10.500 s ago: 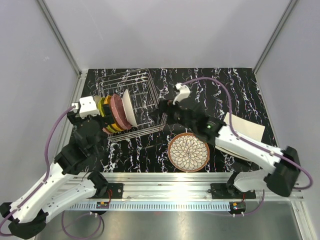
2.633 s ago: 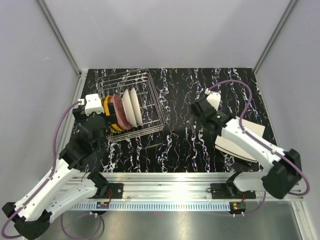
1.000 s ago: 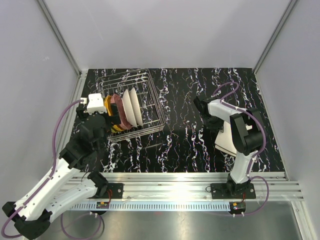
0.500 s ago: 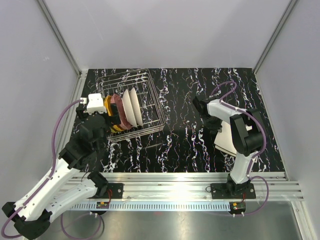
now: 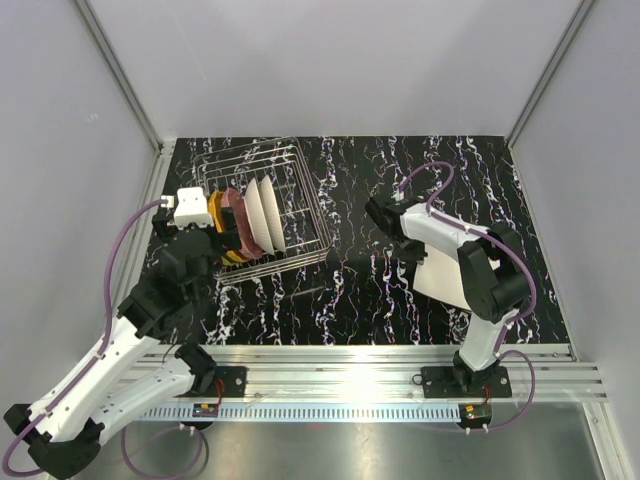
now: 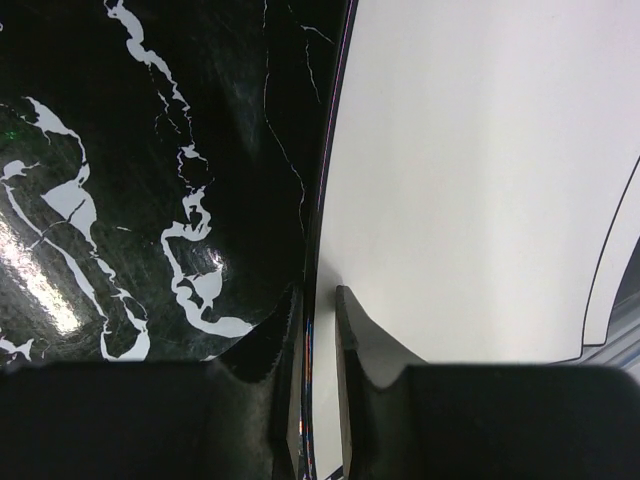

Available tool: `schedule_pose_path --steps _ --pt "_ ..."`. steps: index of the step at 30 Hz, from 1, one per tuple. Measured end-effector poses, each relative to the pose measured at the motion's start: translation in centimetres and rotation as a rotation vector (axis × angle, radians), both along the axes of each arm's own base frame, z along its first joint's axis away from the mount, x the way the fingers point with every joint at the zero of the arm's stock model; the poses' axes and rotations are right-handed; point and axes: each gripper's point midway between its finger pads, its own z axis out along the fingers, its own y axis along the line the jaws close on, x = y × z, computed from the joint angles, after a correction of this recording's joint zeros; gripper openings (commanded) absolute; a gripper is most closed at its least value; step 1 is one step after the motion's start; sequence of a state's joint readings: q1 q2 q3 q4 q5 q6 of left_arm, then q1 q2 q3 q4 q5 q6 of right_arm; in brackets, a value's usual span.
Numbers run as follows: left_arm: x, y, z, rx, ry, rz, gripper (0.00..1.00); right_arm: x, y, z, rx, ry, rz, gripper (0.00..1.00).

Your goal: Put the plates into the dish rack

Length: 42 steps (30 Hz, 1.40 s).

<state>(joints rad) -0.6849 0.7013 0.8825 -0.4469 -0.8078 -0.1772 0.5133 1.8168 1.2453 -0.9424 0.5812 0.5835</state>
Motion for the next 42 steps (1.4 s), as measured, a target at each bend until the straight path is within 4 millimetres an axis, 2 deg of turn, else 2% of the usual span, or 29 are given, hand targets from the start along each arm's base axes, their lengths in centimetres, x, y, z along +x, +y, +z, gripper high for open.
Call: schedule_pose_path --steps 7,11,12,15,16,19,26,35,38,42 --pt "0.0 0.0 0.0 0.001 0.001 0.0 0.99 -0.1 0.2 0.0 -0.002 -0.006 -0.005 0.02" --pt "0.0 0.0 0.0 0.001 0.001 0.0 0.99 -0.1 0.2 0.1 -0.002 -0.008 -0.008 0.26" --pt "0.0 0.0 0.0 0.001 0.001 0.0 0.99 -0.1 0.2 0.1 -0.002 -0.009 -0.009 0.4" --pt "0.0 0.0 0.0 0.001 0.001 0.0 0.99 -0.2 0.3 -0.1 0.006 -0.01 -0.019 0.45" --pt "0.0 0.0 0.0 0.001 0.001 0.0 0.99 -0.2 0.4 -0.1 0.007 -0.011 -0.022 0.53" --pt "0.0 0.0 0.0 0.001 0.001 0.0 0.99 -0.1 0.4 0.1 0.008 -0.016 -0.028 0.54" --pt "0.0 0.0 0.0 0.002 0.002 0.0 0.99 0.6 0.6 0.6 0.004 -0.027 -0.035 0.65" --pt "0.0 0.0 -0.1 0.003 0.004 0.0 0.99 0.3 -1.3 -0.9 -0.051 0.03 -0.077 0.66" --pt "0.0 0.0 -0.1 0.004 0.005 0.0 0.99 0.3 -1.9 -1.3 -0.061 0.04 -0.09 0.61" --pt "-0.1 0.0 -0.1 0.005 0.006 0.0 0.99 0.1 -2.8 -1.8 -0.11 0.062 -0.092 0.46"
